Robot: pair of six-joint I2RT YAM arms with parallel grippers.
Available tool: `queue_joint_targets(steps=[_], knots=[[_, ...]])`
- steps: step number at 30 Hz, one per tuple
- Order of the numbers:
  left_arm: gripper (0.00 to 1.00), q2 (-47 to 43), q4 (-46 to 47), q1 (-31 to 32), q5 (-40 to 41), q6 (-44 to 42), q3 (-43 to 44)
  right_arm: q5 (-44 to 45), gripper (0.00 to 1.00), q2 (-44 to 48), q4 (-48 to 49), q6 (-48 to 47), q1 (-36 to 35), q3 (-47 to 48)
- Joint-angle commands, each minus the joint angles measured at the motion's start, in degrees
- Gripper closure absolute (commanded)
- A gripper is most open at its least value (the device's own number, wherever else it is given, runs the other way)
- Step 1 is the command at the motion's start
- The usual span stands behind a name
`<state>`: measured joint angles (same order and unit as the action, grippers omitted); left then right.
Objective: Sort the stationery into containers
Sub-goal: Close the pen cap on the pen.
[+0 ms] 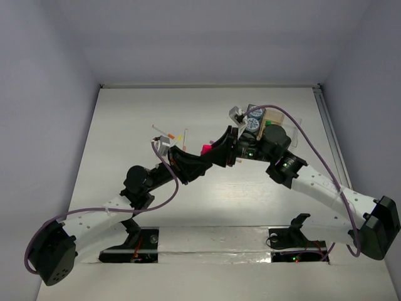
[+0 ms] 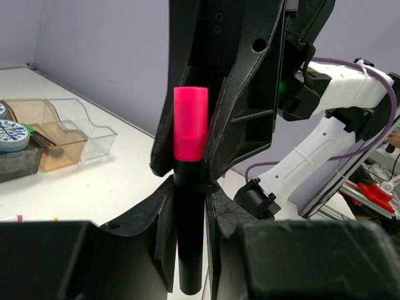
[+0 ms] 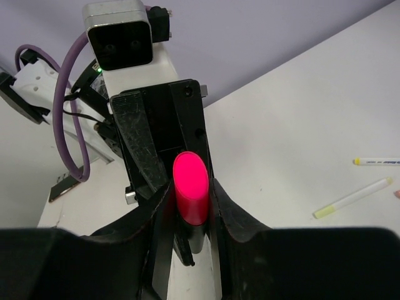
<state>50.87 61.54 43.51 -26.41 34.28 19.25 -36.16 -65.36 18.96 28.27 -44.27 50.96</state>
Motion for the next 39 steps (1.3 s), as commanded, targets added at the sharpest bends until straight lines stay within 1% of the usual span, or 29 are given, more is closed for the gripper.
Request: queue_joint_targets(steps=[1,2,3,6,9,10,11,13,14,17,19,20,25,27,28,29,31,32,34,36,38,39], knots=[[1.0,-1.3,2.62,0.0,-0.31,-0.97,2.46,-0.75,0.7,-0.2,3.01,-0.06,0.15,-0.07],[1.0,-1.39,2.62,0.0,-0.3,-0.97,2.55,-0.75,0.75,-0.2,2.75,-0.15,0.15,-0.07],[1.0,-1.56,2.27,0.0,-0.3,-1.06,2.73,-0.75,0.85,-0.29,2.66,-0.32,0.15,-0.07],[1.0,-2.0,1.57,0.0,-0.48,-1.5,2.9,-0.31,1.0,-0.2,2.57,-0.5,0.15,-0.07],[1.0,-2.88,0.34,0.0,0.31,-2.11,2.82,1.09,1.0,0.5,2.84,-0.67,0.15,-0.25],[0.96,-3.14,0.08,0.0,0.22,-2.38,2.9,1.7,1.0,0.76,2.84,-0.59,0.15,-0.25],[0.88,-3.23,-0.27,0.0,-0.04,-2.55,2.9,3.62,1.0,1.11,2.66,-0.5,0.15,-0.33],[0.81,-3.32,-1.07,0.0,-0.3,-2.73,2.55,5.22,1.0,1.82,2.31,-0.41,0.15,-0.25],[0.74,-3.32,-1.24,0.0,-0.48,-2.82,2.38,5.83,1.0,1.99,2.22,-0.32,0.15,-0.16],[0.64,-2.97,-2.21,0.0,-1.44,-3.17,1.76,6.45,1.0,1.64,2.22,0.12,0.15,0.45],[0.59,-3.06,-2.91,0.0,-2.06,-3.35,0.89,6.81,1.0,0.94,1.7,0.29,0.15,1.16],[0.58,-3.32,-2.92,0.0,-2.06,-3.35,0.88,6.72,1.0,0.68,1.61,0.29,0.15,1.16],[0.57,-4.2,-4.76,0.0,-1.62,-4.48,0.97,6.37,1.0,-0.11,1.25,0.91,0.15,2.04],[0.67,-4.29,-4.94,0.0,-1.45,-4.75,1.06,5.49,1.0,-0.64,1.25,1.34,0.15,2.3],[0.7,-4.12,-5.11,0.0,-1.45,-4.84,1.23,5.49,1.0,-0.64,1.17,1.35,0.15,2.39],[0.71,-3.94,-5.2,0.0,-1.62,-4.93,1.32,5.58,1.0,-0.56,1.25,1.52,0.15,2.3],[0.7,-3.33,-5.29,0.0,-1.88,-4.93,1.67,5.49,1.0,-0.47,1.34,1.79,0.15,2.3],[0.68,-3.15,-5.29,0.0,-2.06,-5.01,1.67,5.4,1.0,-0.47,1.34,1.87,0.15,2.39],[0.66,-3.06,-5.11,0.0,-2.06,-5.02,1.67,5.14,1.0,-0.38,1.69,2.31,0.15,2.39],[0.74,-2.97,-5.03,0.0,-1.97,-5.1,1.67,4.7,1.0,-0.47,1.61,2.66,0.68,2.48],[0.76,-2.97,-5.11,0.0,-2.32,-5.19,1.85,4.96,1.0,-0.29,1.61,2.93,0.68,2.3],[0.8,-2.88,-5.29,0.0,-2.59,-5.28,1.94,4.96,1.0,-0.2,1.61,3.02,1.2,2.22]])
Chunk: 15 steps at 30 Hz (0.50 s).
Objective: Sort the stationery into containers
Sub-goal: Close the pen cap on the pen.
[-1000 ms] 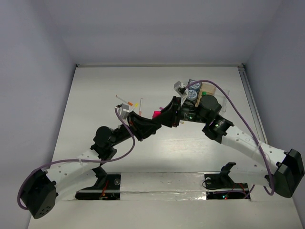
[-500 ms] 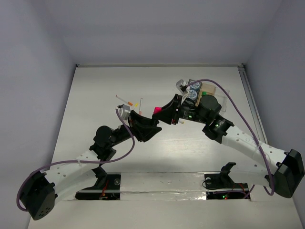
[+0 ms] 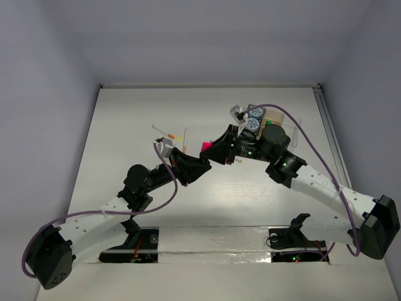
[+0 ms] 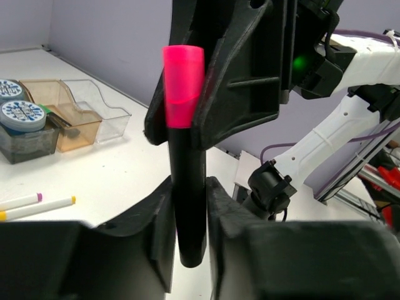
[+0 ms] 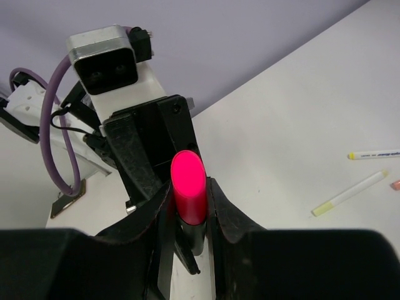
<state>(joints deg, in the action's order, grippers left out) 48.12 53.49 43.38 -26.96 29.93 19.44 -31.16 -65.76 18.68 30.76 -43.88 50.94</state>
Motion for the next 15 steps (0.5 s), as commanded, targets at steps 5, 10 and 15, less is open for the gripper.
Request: queue_joint_targets(steps=[5,10,15], knots=[[1.0,-0.04,2.32,0.13,-2.22,-1.37,2.0,-0.48,1.0,0.37,2.07,1.23,0.81,1.88],[1.0,-0.92,2.32,0.13,-1.43,-1.37,2.0,-1.1,0.83,-0.16,1.19,1.58,0.81,1.8],[1.0,-1.1,2.75,0.13,-0.64,-1.1,1.92,-1.45,0.44,0.1,0.4,1.41,0.81,1.8]])
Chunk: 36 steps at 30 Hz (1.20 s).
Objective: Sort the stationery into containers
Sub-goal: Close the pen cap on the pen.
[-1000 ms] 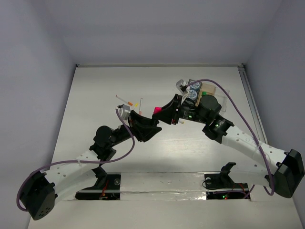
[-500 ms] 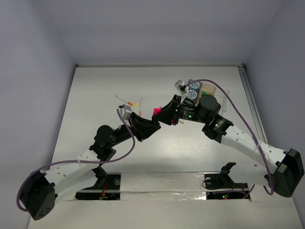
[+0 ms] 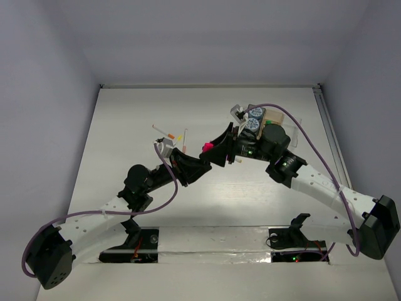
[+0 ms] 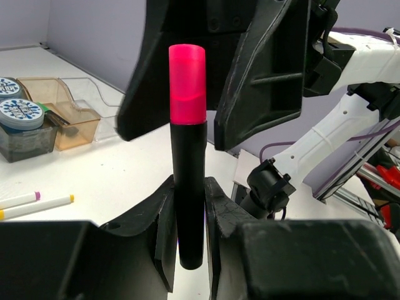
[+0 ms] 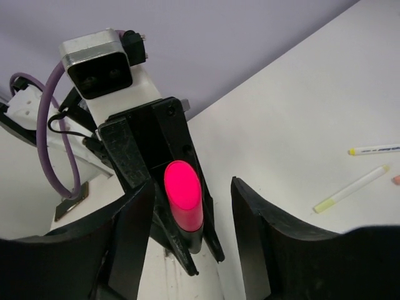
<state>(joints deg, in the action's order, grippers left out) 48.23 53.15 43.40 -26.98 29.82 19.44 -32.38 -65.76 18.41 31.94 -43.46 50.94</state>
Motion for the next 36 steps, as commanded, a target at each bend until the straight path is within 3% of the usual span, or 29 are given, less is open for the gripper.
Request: queue_joint_targets(steps=[1,4,12,19,24,29,36], knots=[[1.0,-1.21,3.1,0.11,-0.44,-0.91,1.92,-0.05,0.41,0.28,0.57,0.14,0.4,1.8],[1.0,-0.68,3.28,0.11,-0.35,-0.82,1.92,0.21,0.31,0.63,0.39,0.05,0.4,1.71],[1.0,-0.33,4.24,0.11,0.18,-0.12,0.95,2.84,0.17,2.3,0.57,-0.74,0.4,1.97],[1.0,0.64,5.82,0.11,0.62,1.64,-0.02,3.29,0.16,2.12,1.45,-0.92,0.92,3.38],[1.0,1.52,7.06,0.11,0.26,2.43,-0.55,3.81,0.25,1.95,2.33,-0.74,0.92,3.73],[1.0,1.87,7.41,0.11,-0.09,2.61,-0.81,4.17,0.28,1.69,2.68,-0.92,0.92,3.82],[1.0,1.96,7.32,0.11,-0.35,2.52,-0.46,4.17,0.5,1.51,3.38,-0.66,0.92,3.29]])
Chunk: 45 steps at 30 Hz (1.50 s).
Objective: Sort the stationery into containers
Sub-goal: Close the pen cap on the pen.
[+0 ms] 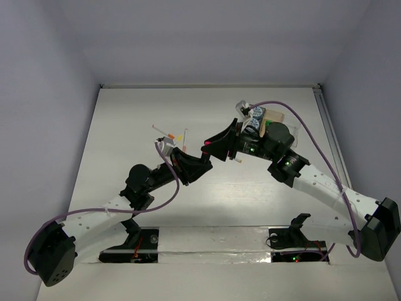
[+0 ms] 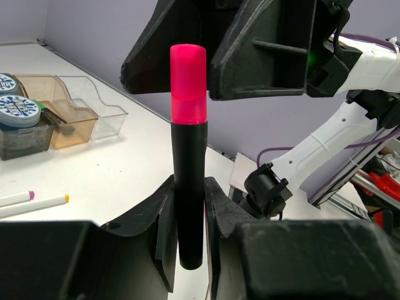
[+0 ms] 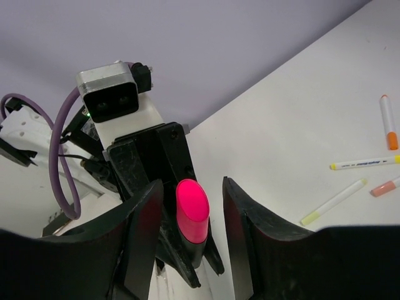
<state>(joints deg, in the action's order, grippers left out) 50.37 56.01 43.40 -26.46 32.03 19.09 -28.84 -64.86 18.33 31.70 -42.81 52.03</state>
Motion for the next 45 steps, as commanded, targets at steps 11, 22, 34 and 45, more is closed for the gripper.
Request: queue_joint_targets(steps=[11,22,34,45], knots=[[1.0,-0.45,4.63,0.11,-1.14,0.4,-0.02,0.28,0.79,0.09,6.11,1.17,0.8,0.79],[1.0,-1.76,2.97,0.11,0.97,-1.09,7.01,-7.71,1.0,-2.38,10.94,3.01,0.8,-2.98],[1.0,-2.56,3.58,-7.1,-2.19,0.14,15.8,-11.24,1.0,-3.95,14.27,5.82,-0.96,-13.35],[1.0,-0.18,4.2,-8.15,-2.72,0.75,18.96,-9.05,1.0,-10.19,17.29,6.98,-7.71,-16.89]])
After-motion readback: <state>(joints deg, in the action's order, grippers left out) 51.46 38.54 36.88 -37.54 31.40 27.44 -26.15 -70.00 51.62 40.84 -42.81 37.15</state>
